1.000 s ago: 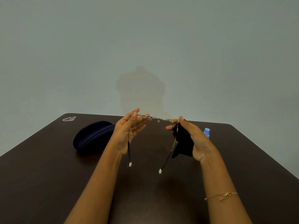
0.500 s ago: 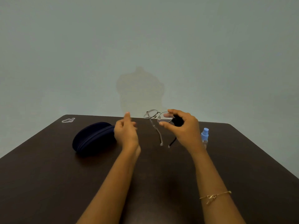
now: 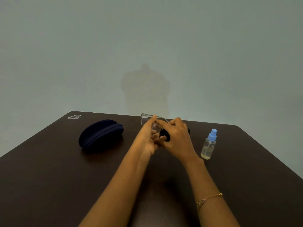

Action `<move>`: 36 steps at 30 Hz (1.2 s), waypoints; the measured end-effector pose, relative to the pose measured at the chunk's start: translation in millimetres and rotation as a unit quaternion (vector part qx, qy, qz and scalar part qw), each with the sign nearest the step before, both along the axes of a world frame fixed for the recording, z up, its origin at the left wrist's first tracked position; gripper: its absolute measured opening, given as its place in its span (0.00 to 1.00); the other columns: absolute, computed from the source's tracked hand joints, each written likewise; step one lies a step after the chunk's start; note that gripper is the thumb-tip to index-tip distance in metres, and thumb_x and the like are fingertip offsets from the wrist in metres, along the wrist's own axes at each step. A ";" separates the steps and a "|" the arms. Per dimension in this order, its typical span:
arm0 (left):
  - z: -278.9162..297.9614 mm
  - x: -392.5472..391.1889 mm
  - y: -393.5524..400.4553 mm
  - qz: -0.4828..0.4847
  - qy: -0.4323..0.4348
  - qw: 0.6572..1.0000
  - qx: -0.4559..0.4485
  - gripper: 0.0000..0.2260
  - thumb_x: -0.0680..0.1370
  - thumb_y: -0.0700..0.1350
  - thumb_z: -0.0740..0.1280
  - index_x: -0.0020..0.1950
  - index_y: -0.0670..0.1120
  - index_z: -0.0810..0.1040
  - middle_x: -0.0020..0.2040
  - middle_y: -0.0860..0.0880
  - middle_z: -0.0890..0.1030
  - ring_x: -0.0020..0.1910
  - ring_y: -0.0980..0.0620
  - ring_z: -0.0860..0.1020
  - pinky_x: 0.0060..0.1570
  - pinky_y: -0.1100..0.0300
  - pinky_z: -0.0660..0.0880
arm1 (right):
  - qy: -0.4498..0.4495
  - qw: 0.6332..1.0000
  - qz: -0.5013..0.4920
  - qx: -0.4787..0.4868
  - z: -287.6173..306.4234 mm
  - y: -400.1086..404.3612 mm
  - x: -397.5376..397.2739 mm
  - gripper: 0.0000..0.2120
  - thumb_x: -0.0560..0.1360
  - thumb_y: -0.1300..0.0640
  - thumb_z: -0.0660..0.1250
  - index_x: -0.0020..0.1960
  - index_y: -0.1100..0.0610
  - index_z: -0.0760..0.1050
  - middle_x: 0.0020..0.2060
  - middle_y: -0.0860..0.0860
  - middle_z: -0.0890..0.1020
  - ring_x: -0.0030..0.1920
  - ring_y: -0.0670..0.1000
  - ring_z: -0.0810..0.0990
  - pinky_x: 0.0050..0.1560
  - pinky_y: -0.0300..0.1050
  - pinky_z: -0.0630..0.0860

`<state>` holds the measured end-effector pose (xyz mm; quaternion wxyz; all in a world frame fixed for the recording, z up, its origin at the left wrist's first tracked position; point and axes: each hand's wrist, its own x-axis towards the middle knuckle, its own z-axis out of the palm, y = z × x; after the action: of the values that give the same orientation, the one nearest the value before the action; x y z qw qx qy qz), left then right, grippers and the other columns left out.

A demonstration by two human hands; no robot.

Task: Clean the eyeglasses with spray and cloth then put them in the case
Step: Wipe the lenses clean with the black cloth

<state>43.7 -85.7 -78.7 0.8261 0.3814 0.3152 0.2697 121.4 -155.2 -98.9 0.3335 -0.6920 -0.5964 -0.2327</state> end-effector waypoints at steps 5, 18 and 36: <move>-3.6 -0.4 1.8 0.009 0.005 1.000 -0.004 0.22 0.73 0.57 0.65 0.56 0.40 0.75 0.43 0.43 0.79 0.39 0.47 0.79 0.34 0.55 0.77 | 0.025 0.998 0.020 -0.056 -7.4 4.6 2.9 0.29 0.67 0.55 0.72 0.66 0.55 0.69 0.46 0.56 0.75 0.45 0.50 0.69 0.49 0.43 0.67; -6.9 -2.8 13.9 0.101 -0.040 0.993 0.035 0.25 0.73 0.52 0.67 0.65 0.39 0.68 0.45 0.42 0.78 0.46 0.48 0.79 0.39 0.59 0.79 | 0.779 0.615 -0.108 0.064 2.0 -2.0 24.0 0.16 0.74 0.60 0.63 0.61 0.59 0.68 0.53 0.59 0.75 0.54 0.60 0.75 0.54 0.56 0.75; -7.2 1.1 8.8 0.130 0.004 0.989 0.062 0.16 0.73 0.55 0.66 0.45 0.42 0.77 0.40 0.46 0.81 0.36 0.51 0.79 0.26 0.62 0.74 | 0.842 0.498 0.192 0.082 1.6 7.0 -19.0 0.09 0.74 0.68 0.60 0.40 0.59 0.76 0.29 0.55 0.81 0.35 0.49 0.77 0.38 0.39 0.76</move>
<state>44.9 -76.9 -86.0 0.7572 0.3887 0.3484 0.3926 102.4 -148.2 -97.2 0.7696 -0.3987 -0.1296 0.4817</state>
